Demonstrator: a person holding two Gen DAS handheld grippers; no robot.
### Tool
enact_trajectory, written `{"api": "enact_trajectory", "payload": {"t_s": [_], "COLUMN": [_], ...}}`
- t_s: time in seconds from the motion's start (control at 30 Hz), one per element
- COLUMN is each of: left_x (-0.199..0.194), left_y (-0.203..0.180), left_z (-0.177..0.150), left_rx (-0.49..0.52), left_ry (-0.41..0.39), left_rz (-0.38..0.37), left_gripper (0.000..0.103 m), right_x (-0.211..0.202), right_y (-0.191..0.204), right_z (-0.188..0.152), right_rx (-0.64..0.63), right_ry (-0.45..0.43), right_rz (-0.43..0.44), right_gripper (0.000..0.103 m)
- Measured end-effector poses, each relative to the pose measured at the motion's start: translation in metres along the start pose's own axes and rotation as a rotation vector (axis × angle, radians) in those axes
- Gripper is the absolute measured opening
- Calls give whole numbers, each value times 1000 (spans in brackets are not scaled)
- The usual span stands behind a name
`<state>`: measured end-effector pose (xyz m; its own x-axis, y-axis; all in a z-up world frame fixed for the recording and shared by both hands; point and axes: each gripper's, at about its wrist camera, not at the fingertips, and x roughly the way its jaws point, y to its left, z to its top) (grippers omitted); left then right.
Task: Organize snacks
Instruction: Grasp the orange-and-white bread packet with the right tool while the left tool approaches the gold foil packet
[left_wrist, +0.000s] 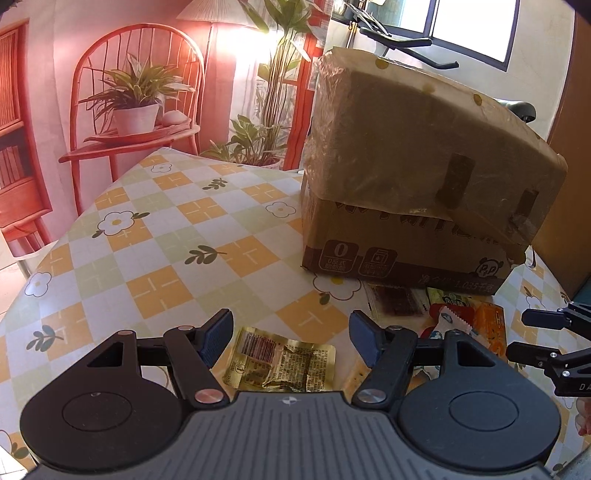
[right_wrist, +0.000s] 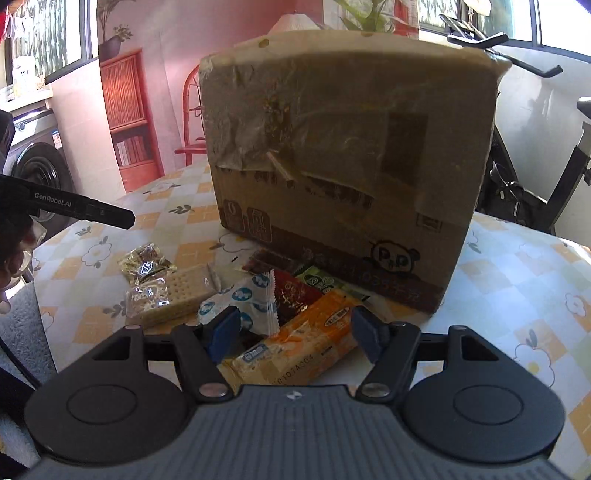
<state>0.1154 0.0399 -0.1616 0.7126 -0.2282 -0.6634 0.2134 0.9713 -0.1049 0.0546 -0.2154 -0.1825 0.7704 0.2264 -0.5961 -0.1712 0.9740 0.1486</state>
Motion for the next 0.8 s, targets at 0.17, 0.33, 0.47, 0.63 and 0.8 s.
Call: {"api": "enact_trajectory", "payload": {"t_s": [0.17,0.33,0.47,0.63,0.8], "left_x": [4,8,10,13,18], "left_y": [-2,-4,-2,2,5], "left_z": [-4,-5,-7,-10,-13], "left_rx": [-5,-11,-37,-49,-75], "left_ry": [15,22,29,42,62], "left_rz": [-1,-3,-4,6,18], "left_gripper": [71,71,71,71,71], "right_x": [15,33,32,20,12], "right_y": [2,-1,-3,-16,-22], "right_z": [-6,-5,-5,-13,-16], "right_rx": [13,42,26,35,53], "right_ry": [49,81,105,122,77], "right_rz": [-3,-35,-61,-132,-168], "right_gripper": [72,74,74,70,61]}}
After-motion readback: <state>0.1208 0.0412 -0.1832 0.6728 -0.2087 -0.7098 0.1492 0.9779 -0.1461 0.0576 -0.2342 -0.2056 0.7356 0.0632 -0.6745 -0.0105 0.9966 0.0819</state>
